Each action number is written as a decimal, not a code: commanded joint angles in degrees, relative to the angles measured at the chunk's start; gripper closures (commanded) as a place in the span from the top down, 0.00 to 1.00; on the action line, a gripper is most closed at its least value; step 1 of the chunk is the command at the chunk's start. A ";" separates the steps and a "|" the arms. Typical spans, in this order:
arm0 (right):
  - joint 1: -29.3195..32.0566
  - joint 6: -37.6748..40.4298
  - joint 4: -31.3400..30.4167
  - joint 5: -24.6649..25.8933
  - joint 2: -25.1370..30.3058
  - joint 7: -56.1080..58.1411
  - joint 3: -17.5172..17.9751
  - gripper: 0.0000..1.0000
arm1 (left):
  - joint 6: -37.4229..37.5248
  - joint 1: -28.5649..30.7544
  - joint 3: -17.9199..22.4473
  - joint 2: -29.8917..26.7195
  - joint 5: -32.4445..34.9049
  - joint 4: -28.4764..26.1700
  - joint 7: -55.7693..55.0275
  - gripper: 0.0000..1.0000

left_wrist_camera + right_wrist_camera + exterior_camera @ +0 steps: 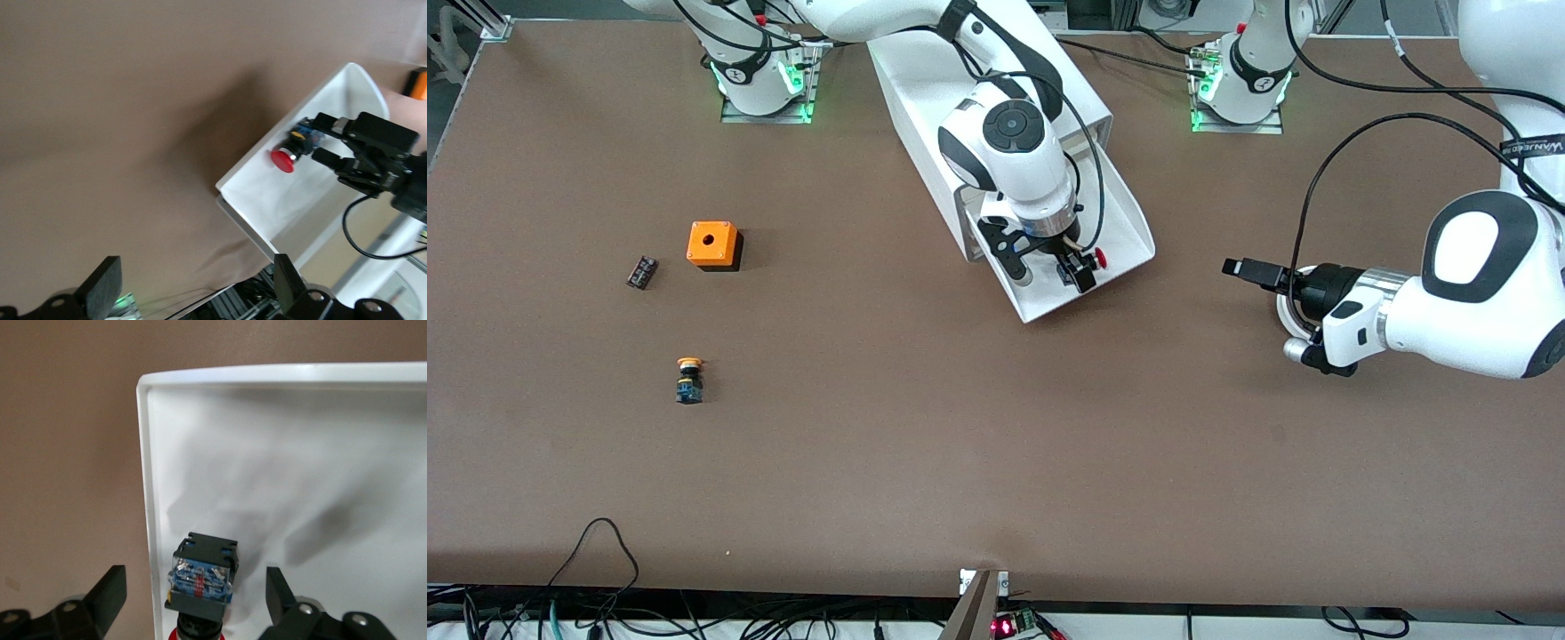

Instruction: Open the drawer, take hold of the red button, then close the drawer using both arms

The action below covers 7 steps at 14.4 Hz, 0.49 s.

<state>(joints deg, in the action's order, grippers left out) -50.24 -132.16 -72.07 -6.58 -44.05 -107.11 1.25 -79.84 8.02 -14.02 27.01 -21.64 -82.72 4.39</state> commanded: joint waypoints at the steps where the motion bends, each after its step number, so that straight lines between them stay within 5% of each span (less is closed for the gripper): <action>1: -0.83 0.32 3.08 1.83 -2.10 -1.53 -0.55 0.83 | 0.74 -5.62 0.13 -3.71 11.83 0.63 -5.87 1.00; 3: -1.18 0.50 2.99 2.45 -2.10 -1.53 -0.46 0.65 | 0.74 -8.62 0.22 -4.51 19.49 2.03 -8.86 1.00; 7: -1.18 1.64 3.08 2.45 -1.39 -0.91 -0.55 0.10 | 0.74 -8.81 0.92 -4.33 25.76 6.17 -8.61 1.00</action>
<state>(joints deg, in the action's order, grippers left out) -50.90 -132.01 -70.89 -5.38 -45.00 -107.11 1.25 -79.87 -1.04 -14.09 22.37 1.50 -78.49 -4.18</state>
